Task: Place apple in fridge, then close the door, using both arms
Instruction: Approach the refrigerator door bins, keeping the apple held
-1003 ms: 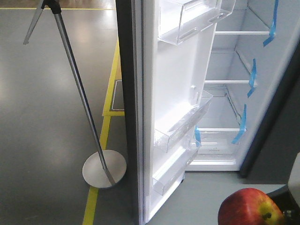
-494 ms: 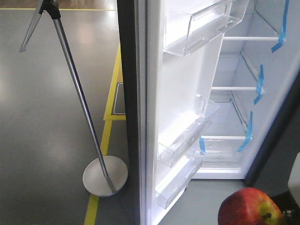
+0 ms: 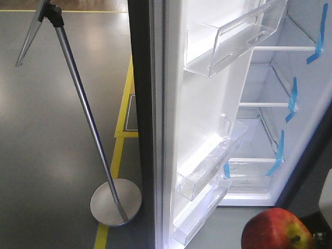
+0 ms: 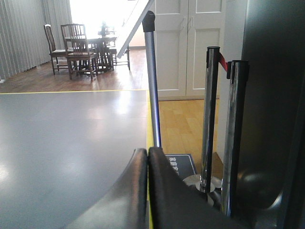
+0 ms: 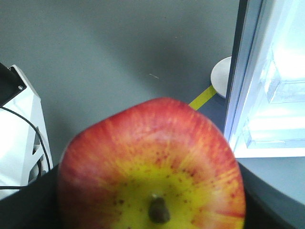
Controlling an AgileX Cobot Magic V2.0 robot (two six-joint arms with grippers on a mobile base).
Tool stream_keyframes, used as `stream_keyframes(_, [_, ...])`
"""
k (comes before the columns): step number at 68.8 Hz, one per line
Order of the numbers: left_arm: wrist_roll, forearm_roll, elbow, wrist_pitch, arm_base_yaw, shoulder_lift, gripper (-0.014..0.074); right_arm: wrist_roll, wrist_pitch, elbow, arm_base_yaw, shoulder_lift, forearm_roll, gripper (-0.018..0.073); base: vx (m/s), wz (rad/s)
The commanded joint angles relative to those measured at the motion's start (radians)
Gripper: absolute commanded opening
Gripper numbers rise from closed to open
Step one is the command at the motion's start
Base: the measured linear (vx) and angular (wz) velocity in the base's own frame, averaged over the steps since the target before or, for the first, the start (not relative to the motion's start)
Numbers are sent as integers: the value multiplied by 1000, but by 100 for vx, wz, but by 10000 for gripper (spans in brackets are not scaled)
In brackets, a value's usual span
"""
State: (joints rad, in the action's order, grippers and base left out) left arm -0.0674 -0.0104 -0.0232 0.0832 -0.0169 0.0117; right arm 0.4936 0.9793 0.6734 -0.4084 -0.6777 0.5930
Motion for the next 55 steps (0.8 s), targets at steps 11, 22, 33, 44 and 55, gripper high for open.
stream_keyframes(11, [-1, 10, 16, -68, 7, 14, -6, 9, -46, 28, 0, 2, 41, 123, 8, -1])
stream_keyframes(22, [-1, 10, 16, -68, 7, 14, -6, 9, -46, 28, 0, 2, 41, 123, 8, -2])
stream_keyframes(33, [-1, 10, 16, -68, 7, 14, -6, 9, -46, 28, 0, 2, 41, 123, 7, -3])
stream_keyframes(44, [-1, 10, 16, -68, 7, 14, -6, 9, -46, 28, 0, 2, 41, 123, 6, -3])
stream_keyframes(55, [-1, 10, 16, -68, 7, 14, -6, 9, -46, 28, 0, 2, 41, 123, 6, -3])
